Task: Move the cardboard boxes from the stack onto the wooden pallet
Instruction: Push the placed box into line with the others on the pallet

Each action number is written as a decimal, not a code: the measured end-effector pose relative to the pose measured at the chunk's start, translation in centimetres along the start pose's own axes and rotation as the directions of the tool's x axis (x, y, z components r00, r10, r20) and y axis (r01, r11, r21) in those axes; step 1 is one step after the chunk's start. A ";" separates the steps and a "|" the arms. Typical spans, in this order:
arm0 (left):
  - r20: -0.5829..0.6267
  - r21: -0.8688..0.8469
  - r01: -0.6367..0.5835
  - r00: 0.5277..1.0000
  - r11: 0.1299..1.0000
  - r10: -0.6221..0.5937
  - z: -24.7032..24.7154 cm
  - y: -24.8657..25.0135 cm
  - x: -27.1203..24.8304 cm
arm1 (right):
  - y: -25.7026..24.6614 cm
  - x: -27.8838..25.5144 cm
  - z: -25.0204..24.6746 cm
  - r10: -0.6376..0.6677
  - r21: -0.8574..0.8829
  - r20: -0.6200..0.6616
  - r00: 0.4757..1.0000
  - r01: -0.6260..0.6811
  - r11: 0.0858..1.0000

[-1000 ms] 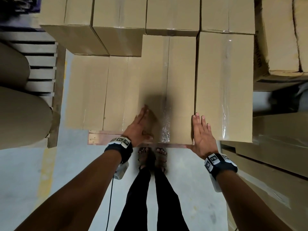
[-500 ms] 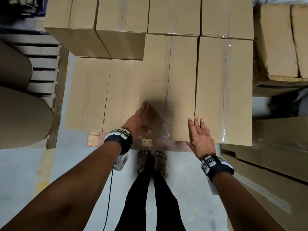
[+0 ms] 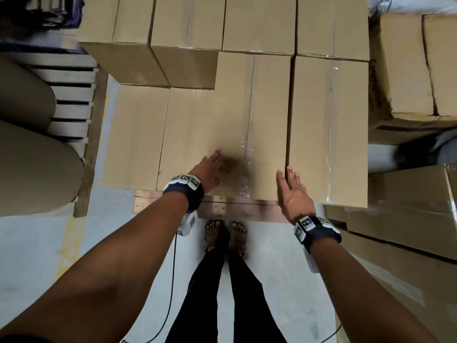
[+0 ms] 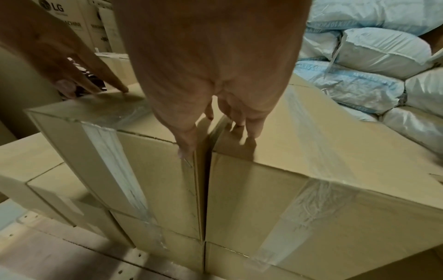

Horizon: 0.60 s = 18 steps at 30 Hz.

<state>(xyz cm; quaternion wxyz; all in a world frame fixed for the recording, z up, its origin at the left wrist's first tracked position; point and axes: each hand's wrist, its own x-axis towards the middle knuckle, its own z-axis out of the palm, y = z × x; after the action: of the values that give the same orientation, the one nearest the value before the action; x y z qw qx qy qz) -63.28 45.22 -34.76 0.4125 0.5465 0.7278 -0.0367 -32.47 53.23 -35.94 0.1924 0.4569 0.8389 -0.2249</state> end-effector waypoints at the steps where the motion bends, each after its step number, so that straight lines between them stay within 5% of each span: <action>1: -0.017 -0.004 0.006 1.000 1.000 -0.006 -0.2 0.6 -1.0 | -0.2 -0.5 -0.6 0.002 0.005 0.009 1.000 -0.002 1.000; 11: -0.095 -0.078 0.015 0.995 0.997 -0.022 0.5 5.6 -13.6 | -4.1 -12.0 -6.7 -0.041 0.177 -0.265 0.963 0.090 0.980; 18: -0.141 -0.049 -0.118 0.984 0.992 0.110 3.4 7.6 -20.9 | -7.9 -21.5 -4.5 0.055 0.266 -0.322 0.945 0.035 0.963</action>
<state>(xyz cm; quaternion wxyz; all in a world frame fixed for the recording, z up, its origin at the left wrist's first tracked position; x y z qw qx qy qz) -53.81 30.54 -20.60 0.3779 0.5767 0.7228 0.0457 -28.80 37.35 -19.26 -0.0117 0.5139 0.8186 -0.2563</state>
